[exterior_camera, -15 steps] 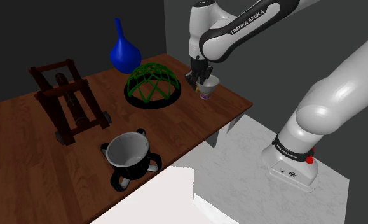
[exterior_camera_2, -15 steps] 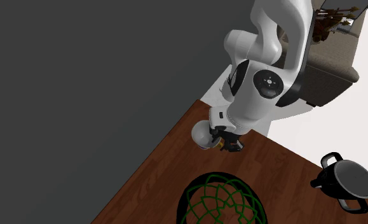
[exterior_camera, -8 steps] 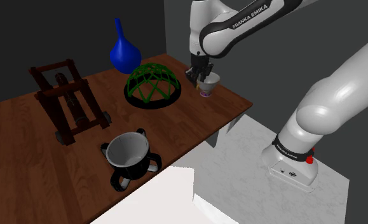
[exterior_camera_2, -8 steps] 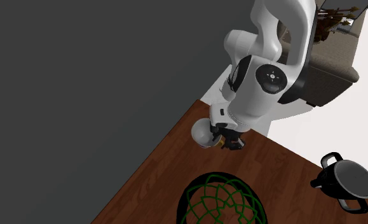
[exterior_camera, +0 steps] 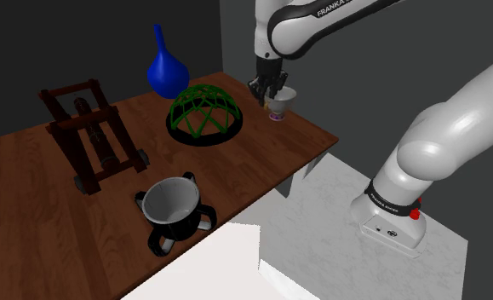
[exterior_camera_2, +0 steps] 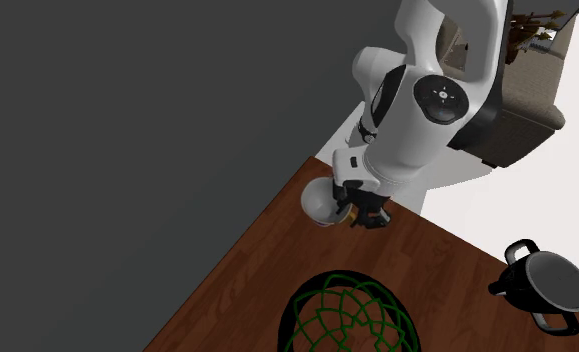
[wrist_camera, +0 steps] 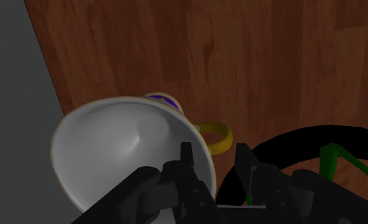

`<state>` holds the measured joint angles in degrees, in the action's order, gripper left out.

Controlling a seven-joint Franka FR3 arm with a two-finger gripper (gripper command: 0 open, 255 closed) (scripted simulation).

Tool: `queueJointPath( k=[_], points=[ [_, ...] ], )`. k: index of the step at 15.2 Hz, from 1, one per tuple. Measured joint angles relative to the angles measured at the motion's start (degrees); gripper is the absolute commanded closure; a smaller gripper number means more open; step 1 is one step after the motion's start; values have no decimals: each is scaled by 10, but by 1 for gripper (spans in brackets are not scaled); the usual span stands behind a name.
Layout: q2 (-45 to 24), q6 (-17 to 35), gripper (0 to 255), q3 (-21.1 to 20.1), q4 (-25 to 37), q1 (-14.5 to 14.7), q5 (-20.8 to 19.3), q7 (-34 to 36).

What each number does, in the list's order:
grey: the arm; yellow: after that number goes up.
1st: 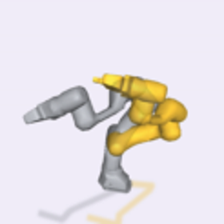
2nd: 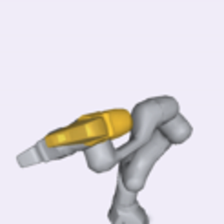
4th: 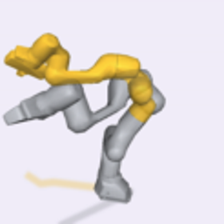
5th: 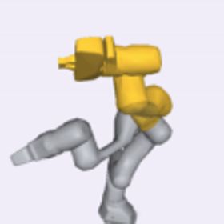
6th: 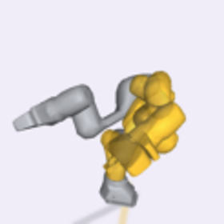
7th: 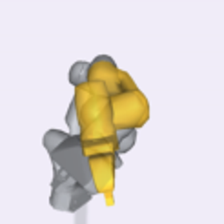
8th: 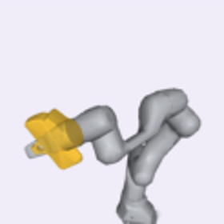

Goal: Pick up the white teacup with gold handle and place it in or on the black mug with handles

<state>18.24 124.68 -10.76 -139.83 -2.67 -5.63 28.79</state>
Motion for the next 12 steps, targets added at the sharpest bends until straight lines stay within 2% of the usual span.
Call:
queueJointPath(
  k=[12],
  points=[
    [31,-96,255,5,66,3,10,-16]
  ],
)
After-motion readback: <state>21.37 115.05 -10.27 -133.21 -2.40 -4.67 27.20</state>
